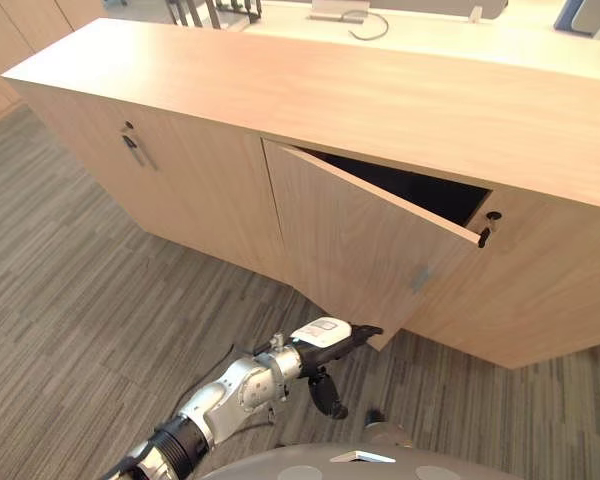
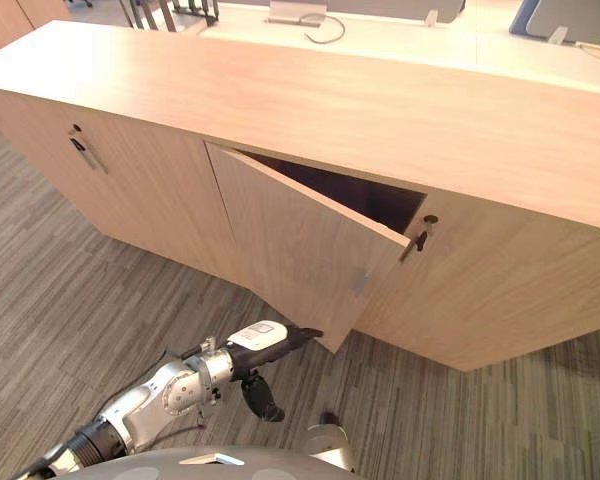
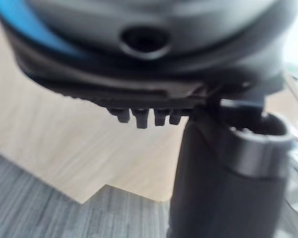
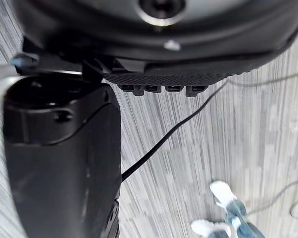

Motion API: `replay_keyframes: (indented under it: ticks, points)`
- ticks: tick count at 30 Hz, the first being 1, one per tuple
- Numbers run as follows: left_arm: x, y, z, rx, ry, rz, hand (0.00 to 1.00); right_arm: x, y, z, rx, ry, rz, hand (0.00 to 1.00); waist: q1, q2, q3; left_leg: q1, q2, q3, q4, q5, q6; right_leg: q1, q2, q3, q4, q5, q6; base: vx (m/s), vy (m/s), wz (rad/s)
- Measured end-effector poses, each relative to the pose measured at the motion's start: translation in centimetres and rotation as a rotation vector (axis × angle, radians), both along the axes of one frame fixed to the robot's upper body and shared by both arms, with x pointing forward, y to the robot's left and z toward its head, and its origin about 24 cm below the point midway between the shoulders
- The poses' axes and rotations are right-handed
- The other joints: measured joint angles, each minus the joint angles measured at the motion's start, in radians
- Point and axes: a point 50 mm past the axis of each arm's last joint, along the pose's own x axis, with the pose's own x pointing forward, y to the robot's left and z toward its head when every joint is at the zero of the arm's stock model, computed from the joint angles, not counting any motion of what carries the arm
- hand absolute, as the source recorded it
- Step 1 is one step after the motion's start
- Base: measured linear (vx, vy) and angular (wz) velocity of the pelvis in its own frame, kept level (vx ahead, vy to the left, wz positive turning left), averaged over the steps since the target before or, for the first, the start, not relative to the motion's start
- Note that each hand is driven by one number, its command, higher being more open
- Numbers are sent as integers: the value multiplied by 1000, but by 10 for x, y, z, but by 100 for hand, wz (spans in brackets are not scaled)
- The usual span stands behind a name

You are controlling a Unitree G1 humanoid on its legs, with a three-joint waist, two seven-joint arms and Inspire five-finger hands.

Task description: Walk over to the cabinet, pick up the folder, carry it to the office cabinet, place the folder inside the office cabinet, then close the office cabinet door

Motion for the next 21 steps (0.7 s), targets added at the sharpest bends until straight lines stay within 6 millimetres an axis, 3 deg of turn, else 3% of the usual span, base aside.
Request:
replay_keyframes:
  ticks: [2, 4, 7, 9, 10, 12, 13, 14, 15, 16, 18, 20, 21]
  points:
    - [2, 23, -14, -1, 81, 180, 100, 11, -1, -2, -14, -41, -22, 100, 8, -5, -4, -49, 48, -9, 121, -55, -1, -4, 8, -5, 11, -11, -3, -58, -60, 6]
    - [-1, 59, -28, 9, 157, 417, 100, 17, -2, -2, -39, -69, -81, 100, 34, 4, -8, -123, 154, -21, 318, -144, -11, -8, 54, -7, 20, -21, -11, -71, -124, -7]
    - [-14, 101, -42, 20, 235, 673, 100, 17, -4, -3, -58, -70, -151, 100, 60, 4, -6, -142, 238, -42, 463, -175, -28, 16, 97, 10, 22, -34, -21, -2, -78, -31]
    - [-36, 135, -62, -33, 354, 1013, 100, 15, -9, -3, -98, -79, -233, 100, 81, 13, 0, -175, 289, -150, 585, -171, -25, 44, 133, 38, 14, -36, -26, 32, -70, -38]
    - [-43, 141, -68, -53, 388, 1099, 100, 16, -12, -3, -113, -85, -247, 100, 88, 15, 2, -174, 289, -180, 597, -169, -23, 49, 140, 53, 13, -37, -27, 30, -25, -52]
    - [-81, 158, -87, -166, 526, 1438, 100, 27, -19, -3, -159, -130, -277, 100, 112, 17, 15, -177, 273, -286, 652, -120, -23, 54, 153, 124, 12, -30, -37, 21, -44, -82]
    - [-91, 160, -91, -204, 561, 1512, 100, 32, -19, -4, -166, -147, -277, 100, 118, 16, 25, -185, 264, -319, 683, -95, -20, 58, 146, 152, 11, -27, -42, 14, -5, -105]
    - [-114, 158, -101, -246, 642, 1629, 100, 45, -20, -5, -176, -181, -275, 100, 133, -2, 39, -200, 214, -422, 699, -90, -29, 65, 133, 203, 6, -24, -44, 48, 66, -115]
    - [-135, 149, -109, -263, 728, 1696, 100, 54, -27, -4, -201, -208, -276, 100, 147, 11, 46, -181, 153, -527, 625, -152, -41, 56, 126, 258, 6, -22, -47, 46, 110, -111]
    - [-144, 143, -112, -269, 768, 1718, 100, 60, -30, -4, -211, -229, -271, 100, 149, 19, 51, -176, 126, -567, 584, -172, -42, 49, 124, 284, 7, -18, -50, 40, 140, -104]
    - [-161, 123, -119, -393, 849, 1856, 100, 79, -35, -1, -229, -309, -254, 100, 180, 41, 62, -156, 71, -658, 388, -189, -50, 16, 123, 362, 16, -9, -25, -14, 189, -89]
    - [-170, 118, -120, -451, 877, 1931, 100, 87, -36, 0, -232, -343, -238, 100, 198, 43, 67, -121, 61, -650, 307, -152, -80, 7, 126, 395, 11, -8, -5, -17, 247, -73]
    - [-172, 119, -120, -472, 874, 1956, 100, 87, -34, 0, -228, -343, -236, 100, 195, 44, 63, -115, 52, -641, 293, -155, -70, 15, 114, 394, -1, -5, -2, 43, 254, -57]
